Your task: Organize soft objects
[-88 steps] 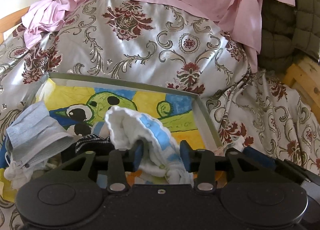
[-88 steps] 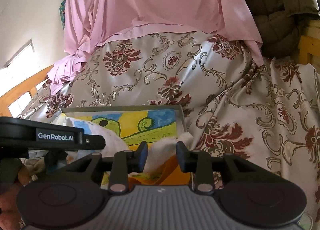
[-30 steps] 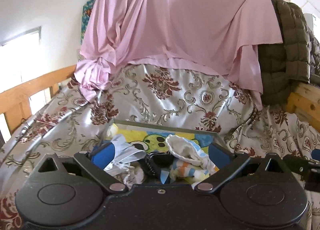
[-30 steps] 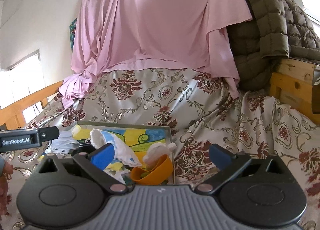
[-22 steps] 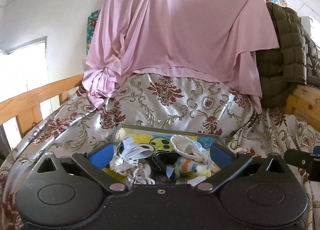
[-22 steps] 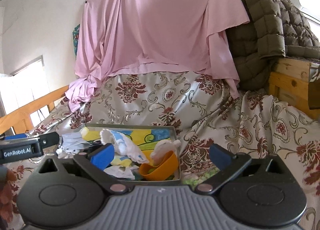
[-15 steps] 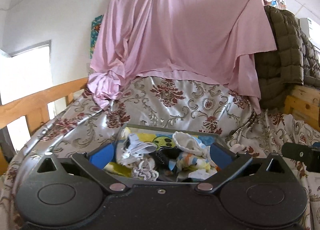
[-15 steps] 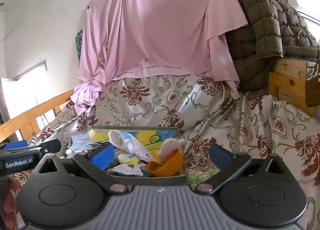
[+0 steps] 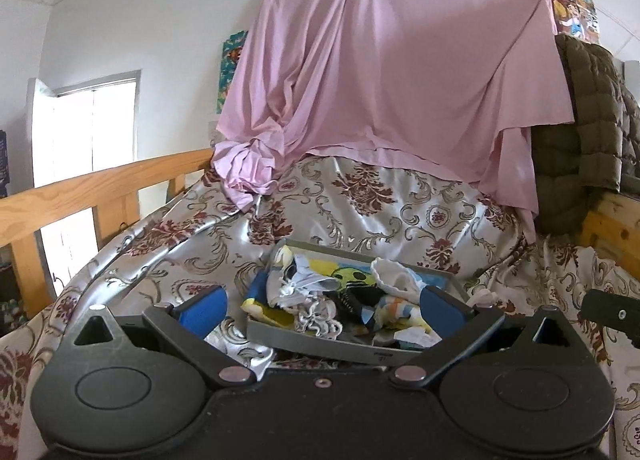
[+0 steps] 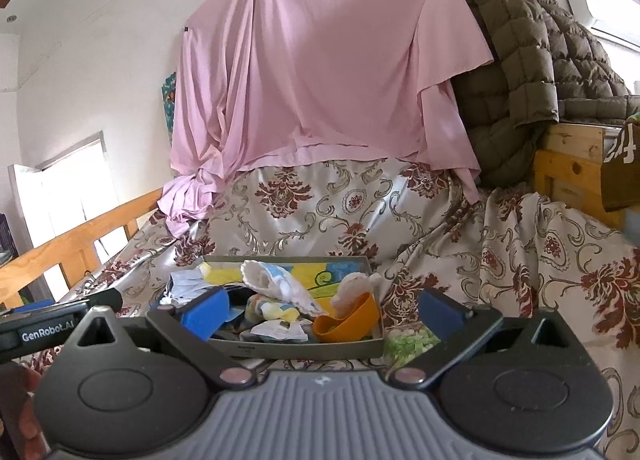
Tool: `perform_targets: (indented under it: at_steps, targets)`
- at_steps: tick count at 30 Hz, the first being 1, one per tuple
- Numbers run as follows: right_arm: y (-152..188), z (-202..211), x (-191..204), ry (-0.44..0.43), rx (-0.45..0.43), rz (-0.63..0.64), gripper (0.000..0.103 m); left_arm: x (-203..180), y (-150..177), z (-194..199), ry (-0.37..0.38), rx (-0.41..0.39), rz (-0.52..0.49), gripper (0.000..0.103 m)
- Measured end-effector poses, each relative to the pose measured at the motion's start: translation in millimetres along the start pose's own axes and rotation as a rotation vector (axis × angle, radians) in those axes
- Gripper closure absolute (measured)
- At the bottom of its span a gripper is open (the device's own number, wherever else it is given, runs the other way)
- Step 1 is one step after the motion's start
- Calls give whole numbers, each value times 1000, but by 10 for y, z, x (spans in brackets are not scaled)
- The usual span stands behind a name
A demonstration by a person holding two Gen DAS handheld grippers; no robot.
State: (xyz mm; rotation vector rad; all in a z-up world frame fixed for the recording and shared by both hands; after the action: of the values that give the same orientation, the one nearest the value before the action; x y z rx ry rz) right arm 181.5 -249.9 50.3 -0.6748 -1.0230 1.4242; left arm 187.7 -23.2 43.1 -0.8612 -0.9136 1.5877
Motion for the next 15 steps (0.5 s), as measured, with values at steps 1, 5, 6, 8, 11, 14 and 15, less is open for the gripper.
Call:
perform_targets:
  at_steps: [1, 5, 6, 8, 11, 14, 15]
  targets:
    - [16, 18, 2, 1, -1, -4, 0, 12, 12, 18, -5, 4, 2, 1]
    - [87, 67, 7, -2, 6, -19, 0, 57, 64, 98, -20, 11, 12, 1]
    - [100, 78, 7, -2, 6, -21, 0, 66, 77, 118, -22, 11, 12, 1]
    - [128, 101, 10, 3, 6, -23, 0, 82, 100, 156, -27, 7, 15, 1]
    - [176, 144, 21, 11, 1, -27, 0, 112, 131, 200, -39, -1, 18, 1]
    - [238, 194, 39, 26, -12, -21, 0, 154, 182, 231, -43, 2, 24, 1]
    - [263, 208, 45, 28, -13, -18, 0, 163, 199, 236, -46, 4, 24, 1]
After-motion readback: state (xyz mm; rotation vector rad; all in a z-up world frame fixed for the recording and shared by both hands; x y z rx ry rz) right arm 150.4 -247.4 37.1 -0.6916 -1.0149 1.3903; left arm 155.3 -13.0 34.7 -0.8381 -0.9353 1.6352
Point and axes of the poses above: each gripper's, at about its wrist camera, not at the fingertips, and z roughly against the way its jaws point, x to its left, y to its underside, the point moved 5 cm from there along -z, roughly the way its jaws point, and after that the axes turned 9 degrees about x, right-handed, at the moved point
